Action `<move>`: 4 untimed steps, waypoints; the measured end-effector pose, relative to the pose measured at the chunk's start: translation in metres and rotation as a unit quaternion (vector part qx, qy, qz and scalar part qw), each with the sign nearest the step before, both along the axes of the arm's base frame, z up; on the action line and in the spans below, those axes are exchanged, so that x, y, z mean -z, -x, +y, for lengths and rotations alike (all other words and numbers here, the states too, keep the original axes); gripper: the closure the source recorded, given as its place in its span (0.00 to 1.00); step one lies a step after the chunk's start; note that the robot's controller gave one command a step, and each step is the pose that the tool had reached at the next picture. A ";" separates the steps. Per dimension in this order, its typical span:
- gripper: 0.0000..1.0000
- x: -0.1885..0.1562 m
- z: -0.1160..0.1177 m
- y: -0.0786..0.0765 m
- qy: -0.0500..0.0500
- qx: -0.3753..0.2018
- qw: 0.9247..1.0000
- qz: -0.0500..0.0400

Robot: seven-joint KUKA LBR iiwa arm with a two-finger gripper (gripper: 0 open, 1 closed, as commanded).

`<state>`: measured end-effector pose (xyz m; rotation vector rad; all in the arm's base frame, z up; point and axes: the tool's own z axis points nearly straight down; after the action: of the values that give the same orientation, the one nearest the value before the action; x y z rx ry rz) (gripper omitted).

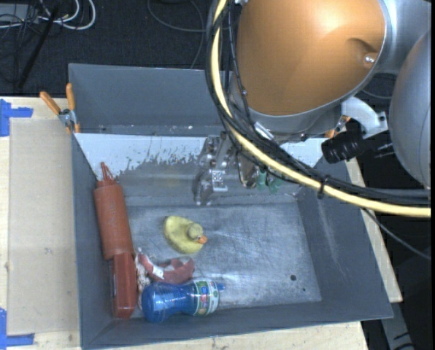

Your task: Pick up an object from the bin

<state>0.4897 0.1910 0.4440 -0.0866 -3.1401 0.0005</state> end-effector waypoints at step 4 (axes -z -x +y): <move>1.00 0.095 0.041 0.008 0.000 -0.121 0.993 0.000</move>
Offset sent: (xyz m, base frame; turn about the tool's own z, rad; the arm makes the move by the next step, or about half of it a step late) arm 0.0000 0.0000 0.0000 0.0000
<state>0.4818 0.2316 0.3492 0.2938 -3.1272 0.0002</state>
